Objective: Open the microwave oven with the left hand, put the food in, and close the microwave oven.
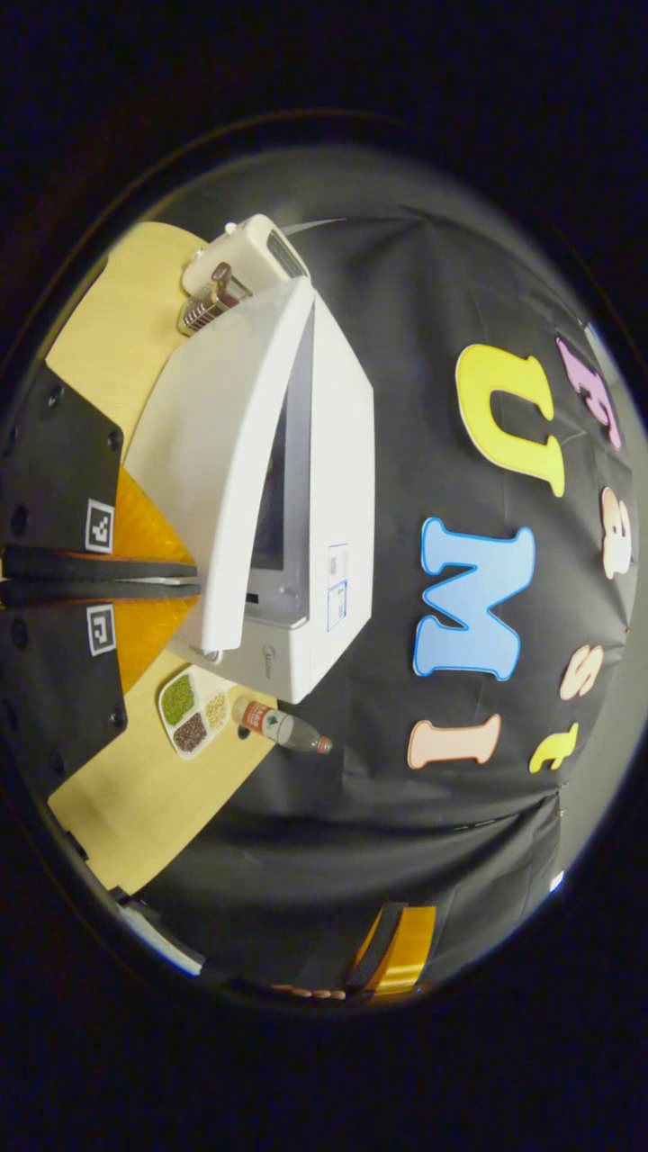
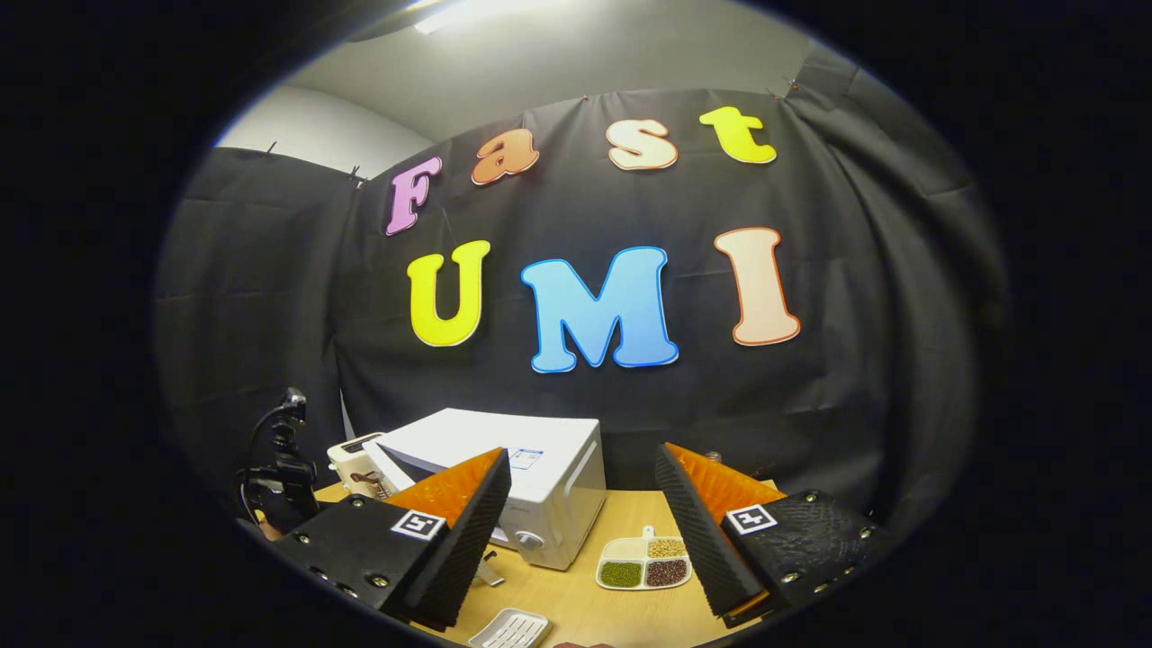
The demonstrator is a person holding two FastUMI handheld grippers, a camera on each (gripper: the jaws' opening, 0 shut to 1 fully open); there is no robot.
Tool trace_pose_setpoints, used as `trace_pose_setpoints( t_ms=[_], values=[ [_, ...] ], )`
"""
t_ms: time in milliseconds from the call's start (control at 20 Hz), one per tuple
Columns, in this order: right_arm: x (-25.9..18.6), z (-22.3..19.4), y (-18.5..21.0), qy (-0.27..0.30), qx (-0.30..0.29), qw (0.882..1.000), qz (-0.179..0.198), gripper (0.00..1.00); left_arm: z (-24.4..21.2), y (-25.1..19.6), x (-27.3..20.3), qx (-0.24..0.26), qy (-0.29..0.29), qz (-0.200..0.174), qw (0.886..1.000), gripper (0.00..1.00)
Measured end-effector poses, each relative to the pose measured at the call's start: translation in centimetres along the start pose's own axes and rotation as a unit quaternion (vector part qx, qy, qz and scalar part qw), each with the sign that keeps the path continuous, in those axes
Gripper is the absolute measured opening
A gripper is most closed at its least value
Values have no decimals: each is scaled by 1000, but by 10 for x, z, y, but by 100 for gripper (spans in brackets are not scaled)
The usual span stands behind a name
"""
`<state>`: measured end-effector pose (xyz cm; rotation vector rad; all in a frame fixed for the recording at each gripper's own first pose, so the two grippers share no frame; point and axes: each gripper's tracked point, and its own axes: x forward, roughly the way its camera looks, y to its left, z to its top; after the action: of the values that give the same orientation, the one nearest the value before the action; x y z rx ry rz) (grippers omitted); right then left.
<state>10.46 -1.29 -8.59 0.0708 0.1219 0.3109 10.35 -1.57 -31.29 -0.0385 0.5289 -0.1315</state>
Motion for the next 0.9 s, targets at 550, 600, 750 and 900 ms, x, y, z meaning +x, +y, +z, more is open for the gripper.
trace_pose_setpoints(
  t_ms=[550, 600, 750, 900],
  values=[
    [-13, 10, -3, -15, -5, 997, -79, 98, 16, -1, 33, -8, -7, -41, 999, 7],
    [-12, 7, -2, -11, -9, 997, -82, 98, 17, -1, 37, -11, -9, -42, 999, 7],
    [-13, 9, 0, -14, -12, 996, -91, 98, 22, -2, 50, -11, -12, -44, 999, 7],
    [-11, 6, -1, -10, -14, 995, -97, 98, 26, -1, 60, -14, -13, -46, 999, 7]
  ],
)
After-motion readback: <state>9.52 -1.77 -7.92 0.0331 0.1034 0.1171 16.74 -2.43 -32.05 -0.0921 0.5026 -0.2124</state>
